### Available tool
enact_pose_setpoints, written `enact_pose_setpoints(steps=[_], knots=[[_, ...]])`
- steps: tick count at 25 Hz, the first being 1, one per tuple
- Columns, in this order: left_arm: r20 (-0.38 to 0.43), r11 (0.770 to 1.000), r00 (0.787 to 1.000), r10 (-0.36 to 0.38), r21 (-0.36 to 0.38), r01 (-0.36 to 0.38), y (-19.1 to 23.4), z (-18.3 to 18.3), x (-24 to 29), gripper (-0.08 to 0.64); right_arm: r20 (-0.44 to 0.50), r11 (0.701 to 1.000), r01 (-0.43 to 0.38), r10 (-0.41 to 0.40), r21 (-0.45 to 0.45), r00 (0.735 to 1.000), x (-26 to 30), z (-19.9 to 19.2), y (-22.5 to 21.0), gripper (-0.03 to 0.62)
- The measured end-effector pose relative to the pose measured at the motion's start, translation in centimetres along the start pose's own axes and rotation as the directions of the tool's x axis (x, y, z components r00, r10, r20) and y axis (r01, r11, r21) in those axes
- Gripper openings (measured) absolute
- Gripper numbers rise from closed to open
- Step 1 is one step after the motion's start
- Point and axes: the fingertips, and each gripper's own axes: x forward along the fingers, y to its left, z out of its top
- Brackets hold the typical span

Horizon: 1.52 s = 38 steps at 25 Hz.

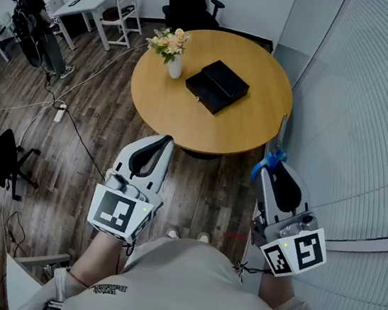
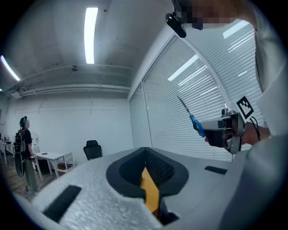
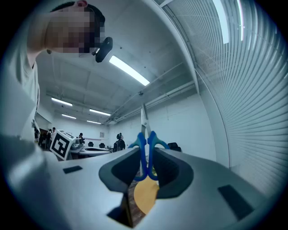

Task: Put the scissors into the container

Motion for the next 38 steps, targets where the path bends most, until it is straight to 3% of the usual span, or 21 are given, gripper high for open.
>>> enact_pose_setpoints(steps=[7,28,38], knots=[[-0.020,1.000,1.000,0.011,0.001,-0.011,-0.2,0.1,-0.2,0.021,0.020,0.998,0.002,-0.003,0.058,1.000,-0.2,0.1,-0.7,0.101],[-0.059,0.999,0.997,0.038,-0.006,-0.039,-5.9,-0.8,2.4,0.021,-0.045,0.997,-0.065,0.067,0.048,0.997,-3.3,-1.6,-5.2,0.101],[-0.058,0.999,0.998,0.033,-0.004,-0.033,-9.0,-0.4,4.0,0.021,-0.004,0.992,-0.092,0.093,0.087,0.996,-4.6,-1.1,-7.1,0.101]])
